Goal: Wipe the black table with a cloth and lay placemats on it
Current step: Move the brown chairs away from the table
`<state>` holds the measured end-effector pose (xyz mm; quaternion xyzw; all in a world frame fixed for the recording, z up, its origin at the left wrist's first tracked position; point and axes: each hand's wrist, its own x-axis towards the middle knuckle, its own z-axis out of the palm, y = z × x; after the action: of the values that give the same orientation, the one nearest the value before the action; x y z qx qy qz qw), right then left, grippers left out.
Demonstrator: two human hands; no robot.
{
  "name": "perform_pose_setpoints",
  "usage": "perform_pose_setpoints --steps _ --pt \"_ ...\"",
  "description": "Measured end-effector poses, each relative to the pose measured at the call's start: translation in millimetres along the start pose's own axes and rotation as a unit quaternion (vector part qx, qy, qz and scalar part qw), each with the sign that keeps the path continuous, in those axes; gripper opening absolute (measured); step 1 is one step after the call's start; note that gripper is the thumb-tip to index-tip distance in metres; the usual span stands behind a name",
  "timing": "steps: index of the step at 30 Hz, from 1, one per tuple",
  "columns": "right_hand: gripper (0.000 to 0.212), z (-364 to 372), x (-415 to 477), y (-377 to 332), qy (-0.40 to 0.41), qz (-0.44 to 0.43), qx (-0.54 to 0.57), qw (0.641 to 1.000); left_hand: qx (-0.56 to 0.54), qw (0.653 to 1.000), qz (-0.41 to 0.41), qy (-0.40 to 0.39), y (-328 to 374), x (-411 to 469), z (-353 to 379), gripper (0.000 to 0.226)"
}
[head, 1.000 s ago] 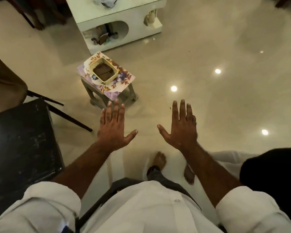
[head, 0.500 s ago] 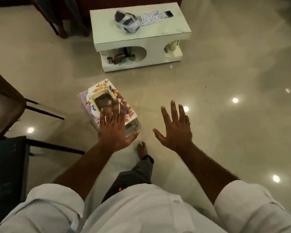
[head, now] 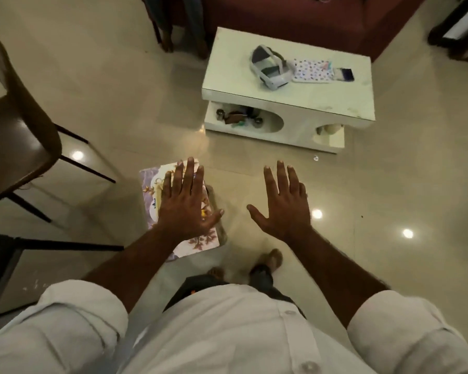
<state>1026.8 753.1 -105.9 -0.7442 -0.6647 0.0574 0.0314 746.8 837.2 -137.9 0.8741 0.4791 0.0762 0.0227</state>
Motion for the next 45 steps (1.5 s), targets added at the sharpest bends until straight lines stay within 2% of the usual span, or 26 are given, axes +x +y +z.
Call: perform_pose_setpoints --steps 9,16,19,23,30,40,45 --pt "0.108 -6 172 54 -0.033 -0.168 -0.001 0.985 -0.003 0.983 -0.181 -0.022 15 102 34 0.128" --pt "0.112 2 301 35 -0.082 -0.279 -0.018 0.957 -0.012 0.951 -0.307 -0.011 -7 158 46 0.127" --pt "0.112 8 359 12 -0.072 -0.313 -0.025 0.947 -0.021 0.933 -0.359 -0.006 -39 185 58 0.129" --pt "0.112 10 446 -37 -0.094 -0.374 -0.061 0.921 -0.038 0.901 -0.433 -0.016 -94 222 62 0.128" --pt "0.11 6 576 -136 -0.099 -0.458 -0.062 0.881 -0.04 0.851 -0.524 -0.002 -193 267 39 0.125" --pt "0.112 24 735 -308 -0.1 -0.582 -0.051 0.805 -0.018 0.754 -0.656 0.042 -338 316 16 0.127" --pt "0.112 28 803 -404 -0.097 -0.64 -0.029 0.761 -0.019 0.681 -0.729 0.069 -404 343 1 0.128"
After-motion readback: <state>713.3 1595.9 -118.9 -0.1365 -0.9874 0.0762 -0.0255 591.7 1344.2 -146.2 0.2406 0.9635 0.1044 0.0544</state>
